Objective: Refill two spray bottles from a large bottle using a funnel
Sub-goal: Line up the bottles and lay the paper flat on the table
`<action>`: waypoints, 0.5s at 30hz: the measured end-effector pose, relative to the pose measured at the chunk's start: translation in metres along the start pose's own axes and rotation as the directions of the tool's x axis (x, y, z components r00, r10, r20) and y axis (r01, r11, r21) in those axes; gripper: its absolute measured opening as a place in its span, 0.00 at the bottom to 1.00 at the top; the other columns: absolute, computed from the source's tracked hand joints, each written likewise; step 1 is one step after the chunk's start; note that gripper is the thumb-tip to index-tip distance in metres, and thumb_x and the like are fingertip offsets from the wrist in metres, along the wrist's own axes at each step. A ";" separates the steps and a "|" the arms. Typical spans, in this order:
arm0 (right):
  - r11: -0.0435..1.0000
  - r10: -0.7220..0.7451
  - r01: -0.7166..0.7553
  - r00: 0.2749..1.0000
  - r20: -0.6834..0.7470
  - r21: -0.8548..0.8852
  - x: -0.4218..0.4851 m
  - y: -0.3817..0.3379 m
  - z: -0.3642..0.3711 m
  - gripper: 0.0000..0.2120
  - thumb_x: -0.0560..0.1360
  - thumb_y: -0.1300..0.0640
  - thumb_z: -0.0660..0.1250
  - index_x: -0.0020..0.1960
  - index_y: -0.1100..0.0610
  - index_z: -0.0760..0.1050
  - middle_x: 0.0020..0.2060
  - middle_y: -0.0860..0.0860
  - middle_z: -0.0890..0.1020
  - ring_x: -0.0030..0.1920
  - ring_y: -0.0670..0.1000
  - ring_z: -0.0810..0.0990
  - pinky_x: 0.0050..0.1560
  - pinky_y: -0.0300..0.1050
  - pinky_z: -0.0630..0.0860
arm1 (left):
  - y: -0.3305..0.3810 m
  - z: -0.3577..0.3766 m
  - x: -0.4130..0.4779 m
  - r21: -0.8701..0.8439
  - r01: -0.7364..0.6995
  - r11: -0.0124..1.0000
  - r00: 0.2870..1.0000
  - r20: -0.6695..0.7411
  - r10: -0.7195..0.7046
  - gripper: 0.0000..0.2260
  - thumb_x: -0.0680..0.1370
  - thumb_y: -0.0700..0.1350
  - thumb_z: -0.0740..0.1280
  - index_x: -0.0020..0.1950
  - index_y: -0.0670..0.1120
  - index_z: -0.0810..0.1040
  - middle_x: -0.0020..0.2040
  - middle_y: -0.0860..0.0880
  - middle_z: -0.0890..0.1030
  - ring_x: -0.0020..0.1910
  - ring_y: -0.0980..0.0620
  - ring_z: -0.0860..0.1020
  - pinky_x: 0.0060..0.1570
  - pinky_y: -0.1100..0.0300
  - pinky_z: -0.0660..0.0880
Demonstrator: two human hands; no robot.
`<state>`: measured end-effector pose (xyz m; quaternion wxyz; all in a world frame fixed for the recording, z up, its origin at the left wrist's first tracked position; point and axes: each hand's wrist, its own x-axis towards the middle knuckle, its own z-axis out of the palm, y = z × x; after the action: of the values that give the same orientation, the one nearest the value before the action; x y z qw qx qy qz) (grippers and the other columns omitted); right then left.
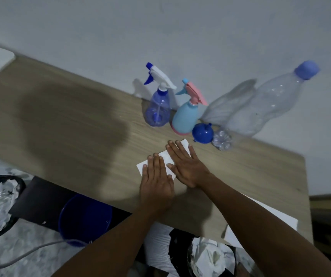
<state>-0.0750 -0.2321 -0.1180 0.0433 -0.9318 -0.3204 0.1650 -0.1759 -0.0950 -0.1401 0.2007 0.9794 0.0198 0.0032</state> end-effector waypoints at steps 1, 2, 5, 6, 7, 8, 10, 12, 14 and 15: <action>1.000 0.016 -0.016 1.000 -0.006 0.010 -0.010 0.007 0.001 0.30 0.84 0.41 0.42 0.81 0.52 0.38 0.81 0.47 0.41 0.80 0.48 0.36 0.78 0.55 0.37 | 0.010 0.003 -0.001 0.002 -0.007 1.000 1.000 0.008 0.007 0.27 0.81 0.47 0.56 0.77 0.33 0.60 0.78 0.34 0.60 0.79 0.37 0.56 0.75 0.41 0.58; 0.999 0.032 -0.032 0.999 -0.016 0.016 -0.020 0.014 0.003 0.30 0.84 0.42 0.42 0.81 0.52 0.39 0.81 0.48 0.41 0.80 0.49 0.37 0.78 0.56 0.37 | 0.019 0.007 -0.002 0.007 -0.009 1.000 1.000 0.021 0.009 0.28 0.81 0.47 0.56 0.77 0.33 0.59 0.78 0.34 0.59 0.79 0.37 0.56 0.76 0.41 0.57; 0.996 0.083 -0.082 0.996 -0.040 0.021 -0.043 0.031 0.008 0.31 0.84 0.42 0.42 0.81 0.54 0.40 0.81 0.49 0.43 0.80 0.50 0.39 0.78 0.58 0.39 | 0.044 0.015 -0.002 0.046 -0.018 0.999 0.998 0.065 0.015 0.29 0.81 0.49 0.52 0.77 0.34 0.58 0.79 0.35 0.58 0.79 0.38 0.55 0.76 0.42 0.54; 0.995 0.102 -0.101 0.994 -0.044 0.026 -0.050 0.036 0.010 0.31 0.84 0.42 0.42 0.81 0.54 0.40 0.81 0.49 0.43 0.80 0.50 0.39 0.78 0.59 0.39 | 0.052 0.018 -0.001 0.059 -0.029 0.998 0.997 0.076 0.024 0.29 0.80 0.49 0.51 0.78 0.34 0.58 0.79 0.35 0.58 0.79 0.38 0.55 0.76 0.43 0.53; 0.992 0.121 -0.119 0.992 -0.045 0.039 -0.057 0.042 0.010 0.31 0.84 0.42 0.42 0.81 0.54 0.39 0.81 0.49 0.42 0.80 0.50 0.38 0.78 0.59 0.38 | 0.060 0.020 0.001 0.069 -0.043 0.997 0.996 0.086 0.037 0.29 0.80 0.49 0.51 0.78 0.34 0.58 0.79 0.36 0.58 0.79 0.39 0.55 0.76 0.44 0.52; 0.989 0.139 -0.137 0.989 -0.042 0.054 -0.064 0.048 0.010 0.30 0.84 0.42 0.42 0.81 0.53 0.39 0.81 0.49 0.42 0.80 0.50 0.38 0.78 0.59 0.38 | 0.066 0.023 0.003 0.078 -0.058 0.995 0.994 0.092 0.051 0.29 0.80 0.50 0.50 0.77 0.34 0.59 0.79 0.36 0.59 0.79 0.39 0.56 0.76 0.44 0.51; 0.981 0.183 -0.180 0.982 -0.041 0.076 -0.075 0.059 0.010 0.30 0.84 0.42 0.42 0.81 0.54 0.38 0.81 0.49 0.41 0.80 0.50 0.37 0.78 0.61 0.38 | 0.077 0.028 0.007 0.096 -0.098 0.990 0.990 0.112 0.087 0.30 0.80 0.51 0.48 0.77 0.34 0.59 0.79 0.36 0.59 0.79 0.39 0.56 0.75 0.45 0.49; 0.965 0.246 -0.240 0.967 -0.058 0.106 -0.085 0.066 0.013 0.31 0.84 0.43 0.42 0.81 0.54 0.38 0.81 0.50 0.40 0.80 0.50 0.36 0.78 0.62 0.38 | 0.085 0.033 0.012 0.111 -0.157 0.981 0.980 0.144 0.140 0.31 0.80 0.52 0.45 0.78 0.35 0.57 0.80 0.37 0.57 0.80 0.40 0.54 0.77 0.46 0.46; 0.941 0.317 -0.305 0.946 -0.069 0.145 -0.093 0.064 0.017 0.31 0.84 0.43 0.42 0.81 0.55 0.38 0.81 0.51 0.39 0.80 0.51 0.36 0.77 0.61 0.36 | 0.087 0.035 0.016 0.137 -0.223 0.965 0.963 0.185 0.196 0.32 0.79 0.53 0.40 0.79 0.36 0.52 0.81 0.39 0.52 0.80 0.41 0.49 0.79 0.46 0.43; 0.925 0.356 -0.341 0.932 -0.069 0.166 -0.098 0.060 0.019 0.31 0.84 0.43 0.42 0.81 0.55 0.38 0.81 0.51 0.39 0.80 0.52 0.36 0.76 0.61 0.36 | 0.086 0.035 0.016 0.152 -0.258 0.954 0.949 0.224 0.221 0.33 0.78 0.53 0.37 0.80 0.37 0.48 0.81 0.40 0.47 0.81 0.42 0.45 0.79 0.47 0.42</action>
<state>-0.1186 -0.3400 -0.1199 0.0996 -0.9748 -0.1338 0.1482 -0.1565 -0.1873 -0.1386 0.1107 0.9837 -0.1203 -0.0746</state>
